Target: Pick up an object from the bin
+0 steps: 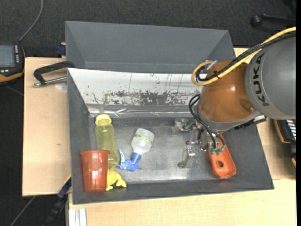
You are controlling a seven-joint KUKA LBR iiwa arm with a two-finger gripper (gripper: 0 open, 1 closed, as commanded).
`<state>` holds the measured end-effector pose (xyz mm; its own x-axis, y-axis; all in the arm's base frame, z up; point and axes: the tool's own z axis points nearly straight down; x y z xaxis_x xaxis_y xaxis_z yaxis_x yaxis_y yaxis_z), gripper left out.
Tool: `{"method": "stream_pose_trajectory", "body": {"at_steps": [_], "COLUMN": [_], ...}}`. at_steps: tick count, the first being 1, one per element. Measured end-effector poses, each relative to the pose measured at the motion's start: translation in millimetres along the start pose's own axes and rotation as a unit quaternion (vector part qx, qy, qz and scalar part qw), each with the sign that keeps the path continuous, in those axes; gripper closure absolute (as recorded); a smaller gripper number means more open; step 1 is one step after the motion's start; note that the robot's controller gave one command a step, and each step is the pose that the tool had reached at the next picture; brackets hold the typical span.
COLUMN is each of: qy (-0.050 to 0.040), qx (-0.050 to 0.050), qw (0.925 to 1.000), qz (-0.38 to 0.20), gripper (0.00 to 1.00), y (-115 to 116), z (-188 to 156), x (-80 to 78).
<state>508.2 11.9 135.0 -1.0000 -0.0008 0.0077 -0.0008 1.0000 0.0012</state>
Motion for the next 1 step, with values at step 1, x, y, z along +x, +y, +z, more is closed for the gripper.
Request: {"method": "stream_pose_trajectory", "body": {"at_steps": [1], "qy": [-0.0044], "qx": [0.0], "qw": [1.0], "qz": [0.0], "gripper": [0.0], "y": [0.0], "z": [-4.7], "x": [-1.8]}}
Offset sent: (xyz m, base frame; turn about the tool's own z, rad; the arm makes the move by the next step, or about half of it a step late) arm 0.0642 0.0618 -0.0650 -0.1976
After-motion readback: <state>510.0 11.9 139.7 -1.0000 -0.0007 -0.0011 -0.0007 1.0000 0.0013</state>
